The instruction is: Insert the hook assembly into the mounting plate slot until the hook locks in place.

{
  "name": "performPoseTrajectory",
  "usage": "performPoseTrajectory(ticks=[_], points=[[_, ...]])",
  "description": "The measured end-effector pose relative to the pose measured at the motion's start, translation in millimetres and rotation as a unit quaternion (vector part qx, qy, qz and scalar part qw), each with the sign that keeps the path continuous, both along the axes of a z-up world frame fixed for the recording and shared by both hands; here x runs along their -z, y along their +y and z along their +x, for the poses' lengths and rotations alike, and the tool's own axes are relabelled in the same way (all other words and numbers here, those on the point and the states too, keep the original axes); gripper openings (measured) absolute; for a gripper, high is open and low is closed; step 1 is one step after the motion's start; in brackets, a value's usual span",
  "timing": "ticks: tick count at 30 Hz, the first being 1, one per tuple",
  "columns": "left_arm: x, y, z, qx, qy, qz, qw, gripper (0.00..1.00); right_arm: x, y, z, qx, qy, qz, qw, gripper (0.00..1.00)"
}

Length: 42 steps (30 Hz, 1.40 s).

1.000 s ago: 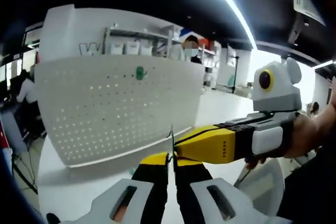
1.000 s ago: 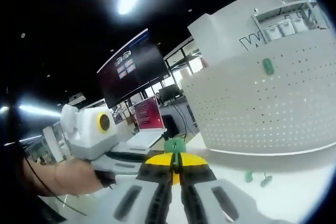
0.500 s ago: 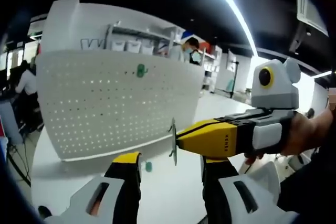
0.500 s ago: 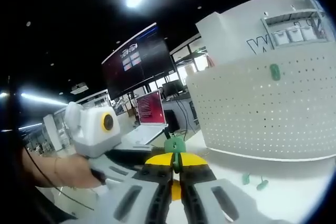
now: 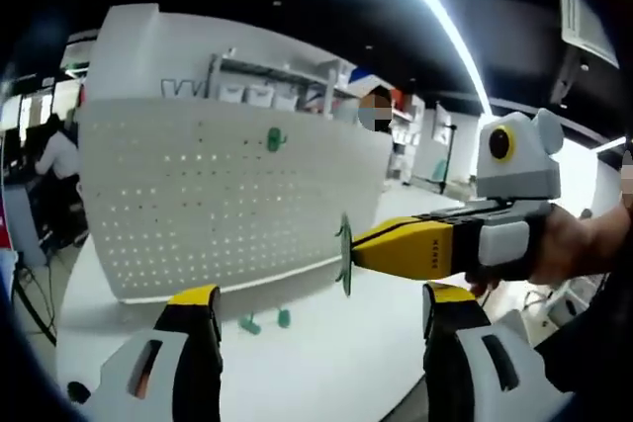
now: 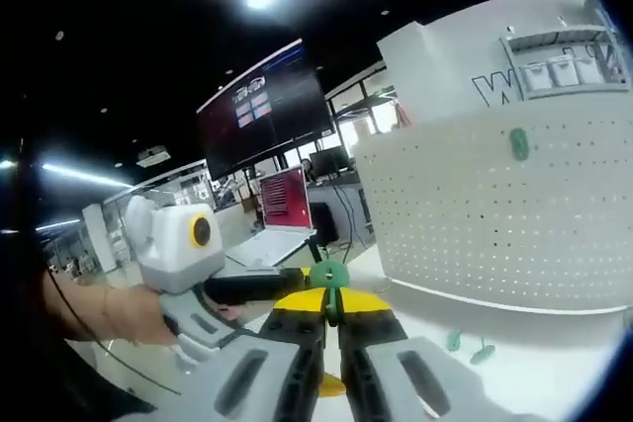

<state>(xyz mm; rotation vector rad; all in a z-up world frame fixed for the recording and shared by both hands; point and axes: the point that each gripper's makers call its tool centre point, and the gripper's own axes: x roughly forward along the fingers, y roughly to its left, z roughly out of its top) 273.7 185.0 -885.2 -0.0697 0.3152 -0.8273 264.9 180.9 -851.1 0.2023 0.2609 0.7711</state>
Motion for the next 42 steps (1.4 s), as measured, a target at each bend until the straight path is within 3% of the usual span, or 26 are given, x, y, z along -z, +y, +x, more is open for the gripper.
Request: performPoseTrajectory(ticks=[11, 21, 31, 42], points=[[1.1, 4.0, -0.8, -0.008, 0.009, -0.010, 0.9999, 1.00, 7.8, -10.4, 8.6, 0.020, -0.002, -0.008, 0.9998, 0.00], [-0.2, 3.6, 2.6, -0.011, 0.006, -0.014, 0.9998, 1.00, 8.6, -20.0, 23.3, 0.072, -0.026, -0.028, 0.9967, 0.00], [6.4, 10.1, 5.3, -0.016, 0.018, -0.008, 0.9997, 1.00, -1.0, -45.0, 58.5, 0.162, -0.068, -0.031, 0.9839, 0.00], [9.0, 17.4, 11.9, -0.024, 0.025, -0.010, 0.9994, 1.00, -4.3, -72.0, 98.3, 0.216, -0.093, -0.059, 0.9701, 0.00]])
